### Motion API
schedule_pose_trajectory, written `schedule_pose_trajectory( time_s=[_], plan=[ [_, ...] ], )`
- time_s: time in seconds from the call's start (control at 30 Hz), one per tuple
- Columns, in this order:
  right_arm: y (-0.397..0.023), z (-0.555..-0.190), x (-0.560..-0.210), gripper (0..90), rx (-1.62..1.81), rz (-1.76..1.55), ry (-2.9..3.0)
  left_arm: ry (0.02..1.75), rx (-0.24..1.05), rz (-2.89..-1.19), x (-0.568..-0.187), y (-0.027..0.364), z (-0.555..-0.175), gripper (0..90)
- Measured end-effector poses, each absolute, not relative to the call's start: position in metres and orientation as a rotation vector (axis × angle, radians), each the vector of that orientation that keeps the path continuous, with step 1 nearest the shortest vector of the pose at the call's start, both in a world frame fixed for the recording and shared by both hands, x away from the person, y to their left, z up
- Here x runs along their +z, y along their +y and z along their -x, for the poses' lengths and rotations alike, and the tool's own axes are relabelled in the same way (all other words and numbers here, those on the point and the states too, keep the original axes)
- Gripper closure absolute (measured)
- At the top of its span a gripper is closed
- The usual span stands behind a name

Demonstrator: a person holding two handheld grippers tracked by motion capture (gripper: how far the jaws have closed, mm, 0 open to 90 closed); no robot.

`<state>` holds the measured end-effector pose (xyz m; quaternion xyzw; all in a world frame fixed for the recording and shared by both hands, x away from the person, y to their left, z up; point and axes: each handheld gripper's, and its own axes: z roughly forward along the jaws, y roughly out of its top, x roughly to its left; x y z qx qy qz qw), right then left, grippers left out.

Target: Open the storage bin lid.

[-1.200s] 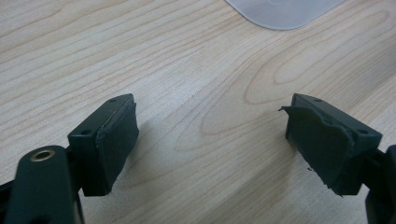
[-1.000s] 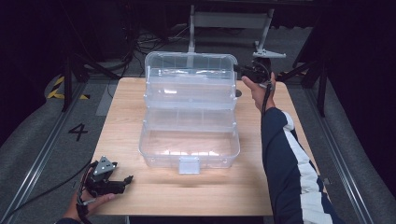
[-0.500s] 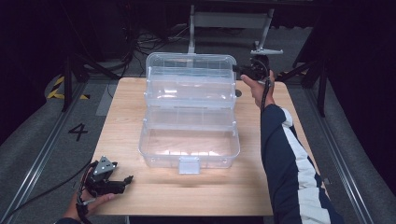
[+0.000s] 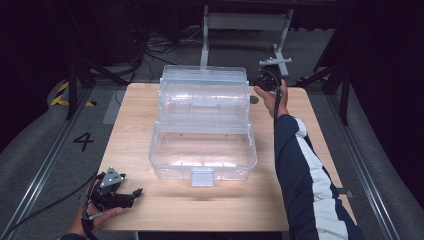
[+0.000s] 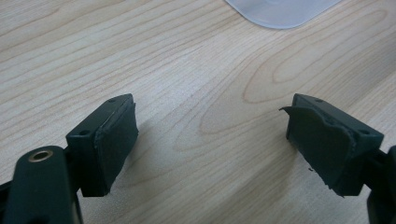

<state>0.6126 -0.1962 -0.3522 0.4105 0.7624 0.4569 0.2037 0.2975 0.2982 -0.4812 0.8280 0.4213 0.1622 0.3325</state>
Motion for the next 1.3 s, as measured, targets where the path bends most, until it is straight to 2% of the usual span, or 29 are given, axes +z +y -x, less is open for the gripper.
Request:
schedule_pose_trajectory(
  time_s=[0.63, 1.3],
  plan=[
    [-0.202, -0.601, -0.350, 88.5, 1.252, -1.120, 2.116, 1.098, 0.422, -2.166, -0.481, 0.298, -0.298, 16.8],
    [-0.220, -0.560, -0.332, 79.7, 1.191, -0.970, 2.141, 1.093, 0.426, -2.165, -0.482, 0.298, -0.298, 16.6]
  ],
)
